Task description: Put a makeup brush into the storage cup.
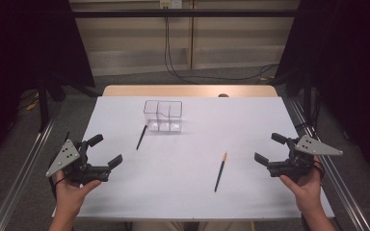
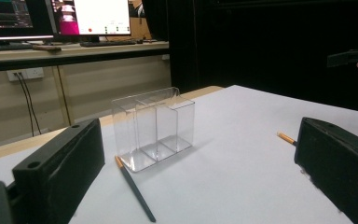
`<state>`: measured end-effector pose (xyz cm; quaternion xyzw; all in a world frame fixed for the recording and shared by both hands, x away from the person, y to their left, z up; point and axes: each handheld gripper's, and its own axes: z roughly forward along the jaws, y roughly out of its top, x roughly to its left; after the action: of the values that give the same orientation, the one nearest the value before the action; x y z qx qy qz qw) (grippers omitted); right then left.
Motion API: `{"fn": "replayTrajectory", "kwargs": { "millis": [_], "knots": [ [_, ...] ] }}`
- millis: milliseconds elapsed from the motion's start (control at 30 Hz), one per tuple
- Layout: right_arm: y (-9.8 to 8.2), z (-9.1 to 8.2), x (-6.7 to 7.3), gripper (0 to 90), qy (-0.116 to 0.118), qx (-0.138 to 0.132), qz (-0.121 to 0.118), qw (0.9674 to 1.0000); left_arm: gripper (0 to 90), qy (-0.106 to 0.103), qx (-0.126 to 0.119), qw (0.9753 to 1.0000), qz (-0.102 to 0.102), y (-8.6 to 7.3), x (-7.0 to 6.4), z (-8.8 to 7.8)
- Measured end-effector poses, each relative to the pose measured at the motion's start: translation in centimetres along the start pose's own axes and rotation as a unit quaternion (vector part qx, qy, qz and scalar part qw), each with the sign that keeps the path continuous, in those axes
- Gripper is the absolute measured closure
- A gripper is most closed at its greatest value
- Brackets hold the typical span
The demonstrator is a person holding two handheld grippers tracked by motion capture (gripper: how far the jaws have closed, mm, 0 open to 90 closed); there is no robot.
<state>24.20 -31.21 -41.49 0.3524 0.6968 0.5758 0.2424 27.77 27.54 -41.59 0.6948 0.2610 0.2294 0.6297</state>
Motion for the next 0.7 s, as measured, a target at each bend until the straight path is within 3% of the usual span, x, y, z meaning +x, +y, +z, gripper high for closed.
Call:
{"fn": "replayTrajectory", "kwargs": {
  "millis": [133,467,700],
  "knots": [
    [-0.1,-0.1,0.0,1.0,-0.001,0.001,0.001,1.0000,1.4,0.002,-0.001,1.0000,-0.008,-0.1,0.0,0.1],
    [0.2,0.3,0.5,1.0,0.004,-0.004,-0.003,1.0000,1.5,0.015,0.010,0.9998,0.000,0.1,0.1,-0.1],
    [0.0,0.6,0.8,1.0,0.015,0.003,-0.009,0.9998,1.7,0.022,0.004,0.9998,0.002,0.8,0.6,1.3]
  ]
}}
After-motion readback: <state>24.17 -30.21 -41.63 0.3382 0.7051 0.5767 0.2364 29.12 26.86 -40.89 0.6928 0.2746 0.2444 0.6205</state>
